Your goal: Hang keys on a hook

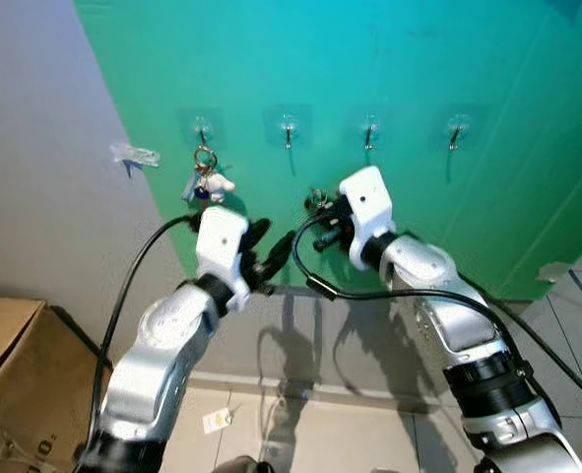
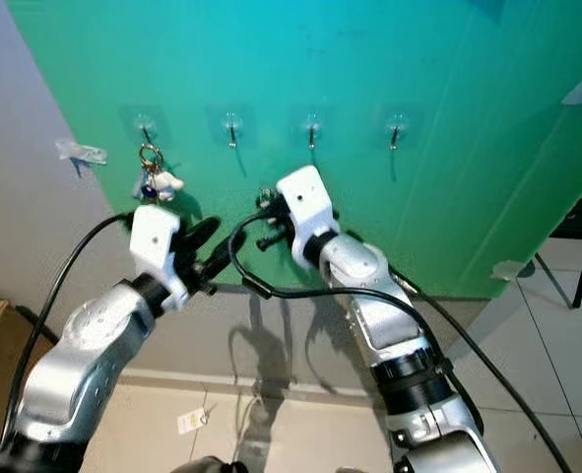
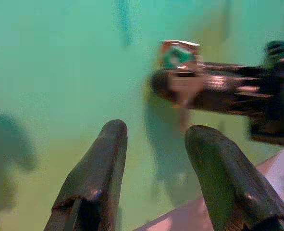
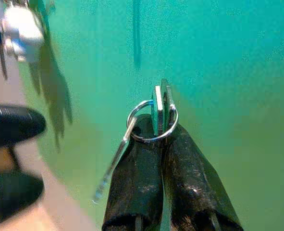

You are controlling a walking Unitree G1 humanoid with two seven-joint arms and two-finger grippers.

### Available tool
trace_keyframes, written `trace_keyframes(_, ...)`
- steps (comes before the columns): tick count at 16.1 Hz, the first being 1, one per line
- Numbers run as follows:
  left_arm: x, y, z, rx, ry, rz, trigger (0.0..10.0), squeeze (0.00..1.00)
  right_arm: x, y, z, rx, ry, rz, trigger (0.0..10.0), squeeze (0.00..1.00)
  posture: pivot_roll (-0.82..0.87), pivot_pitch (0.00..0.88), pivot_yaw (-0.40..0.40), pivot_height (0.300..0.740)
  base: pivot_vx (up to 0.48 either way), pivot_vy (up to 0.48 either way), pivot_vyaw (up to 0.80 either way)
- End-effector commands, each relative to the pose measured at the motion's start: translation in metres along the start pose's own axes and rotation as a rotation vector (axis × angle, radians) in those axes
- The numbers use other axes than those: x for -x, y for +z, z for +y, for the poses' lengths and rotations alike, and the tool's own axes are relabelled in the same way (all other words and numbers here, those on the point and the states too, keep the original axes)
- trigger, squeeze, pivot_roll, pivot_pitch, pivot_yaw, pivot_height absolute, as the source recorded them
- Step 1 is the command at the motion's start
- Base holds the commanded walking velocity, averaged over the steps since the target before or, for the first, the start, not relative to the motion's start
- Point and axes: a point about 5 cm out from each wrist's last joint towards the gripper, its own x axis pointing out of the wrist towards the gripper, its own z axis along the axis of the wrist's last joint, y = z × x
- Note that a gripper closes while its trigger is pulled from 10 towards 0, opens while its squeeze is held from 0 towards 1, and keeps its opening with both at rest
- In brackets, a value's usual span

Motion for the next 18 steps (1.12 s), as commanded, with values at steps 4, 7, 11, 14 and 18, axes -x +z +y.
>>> trace_keyframes(4,-0.015,0.004,-0.018,0.008,-0.179,0.053,10.0,0.0,-0.008,0.03,-0.005,0.303,0.011,-0.133,0.0,0.0,-0.11,0.009,0.098,0.74,0.0,0.0,0.0)
trace_keyframes(7,-0.019,0.007,-0.02,0.033,-0.21,0.051,10.0,0.0,-0.009,0.04,0.002,0.537,0.081,-0.196,0.0,0.0,-0.12,0.008,0.102,0.74,0.0,0.0,0.0)
trace_keyframes(11,-0.014,0.009,-0.015,-0.004,-0.178,0.008,10.0,0.0,-0.004,0.047,0.001,0.796,0.159,-0.273,0.0,0.0,-0.12,0.009,0.097,0.74,0.0,0.0,0.0)
trace_keyframes(14,-0.01,0.004,-0.019,-0.023,-0.176,0.004,10.0,0.0,0.004,0.043,-0.004,0.837,0.178,-0.296,0.0,0.0,-0.11,0.008,0.091,0.74,0.0,0.0,0.0)
trace_keyframes(18,-0.008,-0.002,-0.018,-0.02,-0.155,0.019,10.0,0.0,0.017,0.024,0.0,0.901,0.239,-0.28,0.0,0.0,-0.12,0.001,0.09,0.74,0.0,0.0,0.0)
